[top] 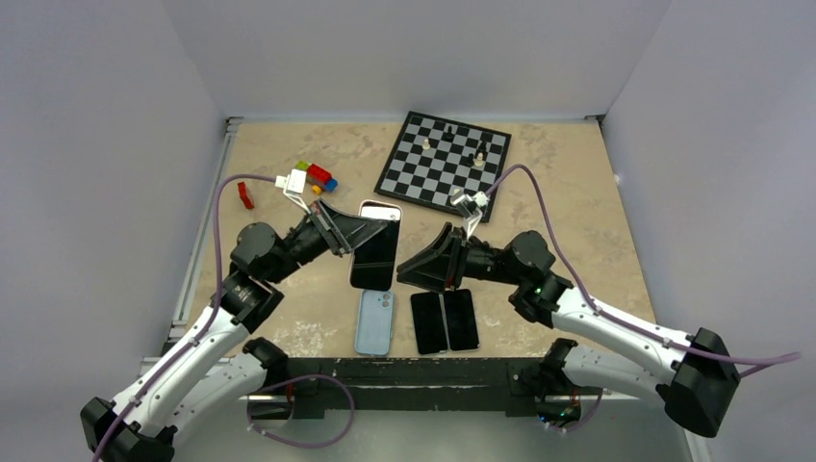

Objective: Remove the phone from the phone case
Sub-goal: Remove the phone case from the phone.

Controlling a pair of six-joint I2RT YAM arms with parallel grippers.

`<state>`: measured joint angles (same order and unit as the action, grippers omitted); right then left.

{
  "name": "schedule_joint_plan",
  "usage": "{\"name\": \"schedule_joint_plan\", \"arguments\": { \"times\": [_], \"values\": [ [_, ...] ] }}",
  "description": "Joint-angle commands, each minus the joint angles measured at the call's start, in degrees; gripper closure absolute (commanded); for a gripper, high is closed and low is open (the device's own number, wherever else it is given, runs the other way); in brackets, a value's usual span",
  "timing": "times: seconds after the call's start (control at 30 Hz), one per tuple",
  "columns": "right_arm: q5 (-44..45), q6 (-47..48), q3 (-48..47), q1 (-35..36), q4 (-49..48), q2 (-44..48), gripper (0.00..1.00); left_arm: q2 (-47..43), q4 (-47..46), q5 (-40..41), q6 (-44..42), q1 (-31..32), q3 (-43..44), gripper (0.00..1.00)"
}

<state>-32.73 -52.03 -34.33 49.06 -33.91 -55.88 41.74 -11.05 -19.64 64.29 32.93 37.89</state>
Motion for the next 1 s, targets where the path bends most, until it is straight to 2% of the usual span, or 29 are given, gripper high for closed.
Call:
{"name": "schedule_joint_plan", "arguments": {
  "times": [0.0,0.33,0.97],
  "values": [
    [-2.7,-4.2,1.0,0.2,-9.5,-0.4,0.56,-0.8,-3.4,0.9,-0.8,-0.1,1.2,1.0],
    [-1.8,-3.6,-0.4,0.3,-7.1,-3.1,0.59,0.3,-5.0,-0.4,0.2,-0.1,2.3,1.0],
    [-1.4,-5.6,-1.3,1.4,-9.8,-8.0,0.61,0.1,-7.8,-1.3,2.2,0.0,1.4,1.0]
  ]
}}
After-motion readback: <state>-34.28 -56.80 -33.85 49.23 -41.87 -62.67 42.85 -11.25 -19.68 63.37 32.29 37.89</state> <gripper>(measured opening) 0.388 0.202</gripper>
